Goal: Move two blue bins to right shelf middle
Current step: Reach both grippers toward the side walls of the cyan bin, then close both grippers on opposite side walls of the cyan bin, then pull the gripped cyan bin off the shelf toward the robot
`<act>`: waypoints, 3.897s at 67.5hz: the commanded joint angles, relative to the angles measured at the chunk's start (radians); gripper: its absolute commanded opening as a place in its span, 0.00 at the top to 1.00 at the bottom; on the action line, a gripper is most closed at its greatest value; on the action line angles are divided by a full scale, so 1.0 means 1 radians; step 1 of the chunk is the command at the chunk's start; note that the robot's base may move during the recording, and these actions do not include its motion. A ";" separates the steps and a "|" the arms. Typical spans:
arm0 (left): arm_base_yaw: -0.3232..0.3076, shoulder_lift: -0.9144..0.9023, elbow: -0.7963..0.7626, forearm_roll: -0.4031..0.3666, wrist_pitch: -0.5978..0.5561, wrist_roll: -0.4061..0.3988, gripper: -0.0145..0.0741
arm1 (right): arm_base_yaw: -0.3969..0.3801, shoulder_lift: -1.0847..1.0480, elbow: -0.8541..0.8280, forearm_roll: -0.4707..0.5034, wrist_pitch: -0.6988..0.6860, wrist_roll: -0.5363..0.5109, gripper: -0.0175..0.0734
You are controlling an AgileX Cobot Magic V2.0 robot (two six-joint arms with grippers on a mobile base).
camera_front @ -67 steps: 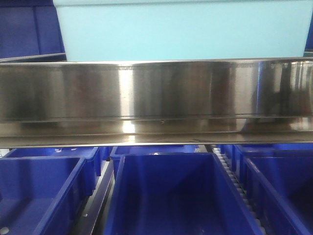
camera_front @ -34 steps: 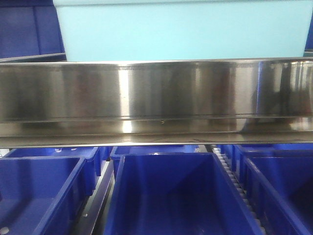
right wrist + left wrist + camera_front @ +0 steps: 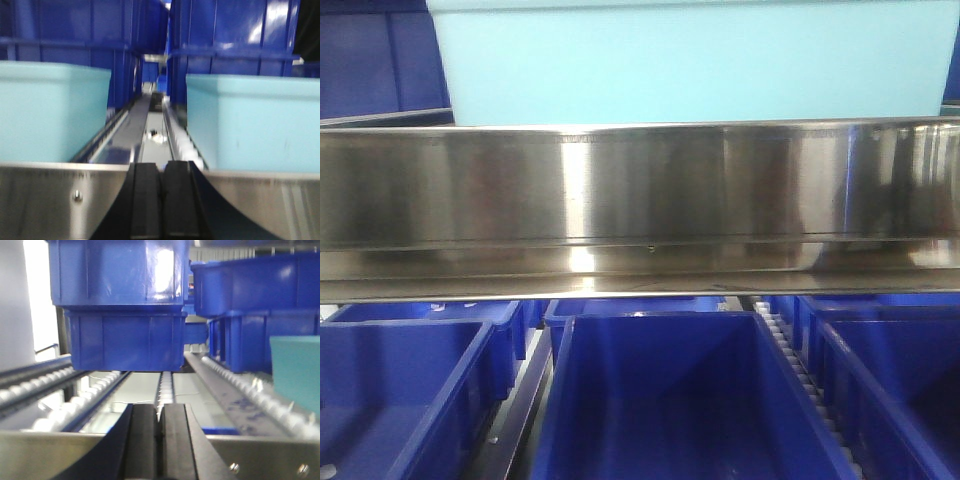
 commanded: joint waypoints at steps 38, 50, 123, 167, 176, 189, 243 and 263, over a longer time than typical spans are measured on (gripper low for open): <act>-0.001 0.176 -0.488 -0.063 0.413 -0.010 0.53 | 0.003 0.193 -0.508 -0.005 0.288 0.022 0.71; -0.008 0.313 -0.576 -0.070 0.449 -0.010 0.29 | 0.003 0.333 -0.548 -0.007 0.283 0.022 0.25; -0.367 1.551 -1.787 -0.010 1.257 -0.073 0.21 | 0.200 1.455 -1.688 0.002 1.185 0.052 0.18; -0.372 1.866 -1.890 -0.037 1.256 -0.109 0.21 | 0.200 1.774 -1.770 0.013 1.130 0.066 0.18; -0.372 1.876 -1.890 -0.035 1.253 -0.109 0.30 | 0.200 1.809 -1.770 0.013 1.132 0.066 0.27; -0.372 1.876 -1.890 -0.035 1.253 -0.109 0.75 | 0.200 1.819 -1.768 0.013 1.153 0.066 0.73; -0.372 1.632 -1.892 -0.037 1.201 -0.118 0.96 | 0.200 1.587 -1.820 0.013 1.124 0.069 0.98; -0.372 1.522 -1.892 -0.037 1.116 -0.118 0.96 | 0.200 1.528 -1.944 0.013 1.124 0.069 0.98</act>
